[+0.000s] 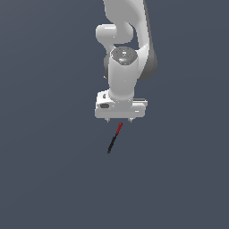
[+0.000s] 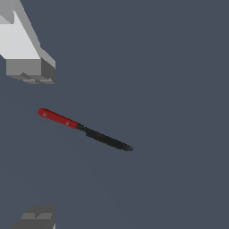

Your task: Pick up the object and move it to a goal position.

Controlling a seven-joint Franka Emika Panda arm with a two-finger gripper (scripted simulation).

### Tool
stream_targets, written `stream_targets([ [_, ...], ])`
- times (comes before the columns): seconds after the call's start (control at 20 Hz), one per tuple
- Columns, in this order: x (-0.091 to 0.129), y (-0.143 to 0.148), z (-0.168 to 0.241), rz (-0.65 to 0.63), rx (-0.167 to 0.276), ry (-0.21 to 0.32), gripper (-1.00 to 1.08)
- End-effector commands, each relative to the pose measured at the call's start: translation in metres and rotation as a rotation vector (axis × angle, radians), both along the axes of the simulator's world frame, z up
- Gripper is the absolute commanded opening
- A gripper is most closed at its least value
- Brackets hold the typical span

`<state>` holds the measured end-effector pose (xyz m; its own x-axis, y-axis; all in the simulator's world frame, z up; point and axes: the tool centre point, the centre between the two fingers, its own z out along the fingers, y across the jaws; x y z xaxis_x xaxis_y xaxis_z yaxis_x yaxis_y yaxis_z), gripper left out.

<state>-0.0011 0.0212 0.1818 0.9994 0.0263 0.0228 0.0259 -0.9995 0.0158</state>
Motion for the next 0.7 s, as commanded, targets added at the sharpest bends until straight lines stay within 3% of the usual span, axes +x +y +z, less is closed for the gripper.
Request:
stream_targets([
  [0.0, 0.0, 0.0, 0.0, 0.0, 0.0, 0.0, 1.0],
  [0.65, -0.0077, -0.0097, 0.002, -0.026, 0.007, 0.038, 1.0],
])
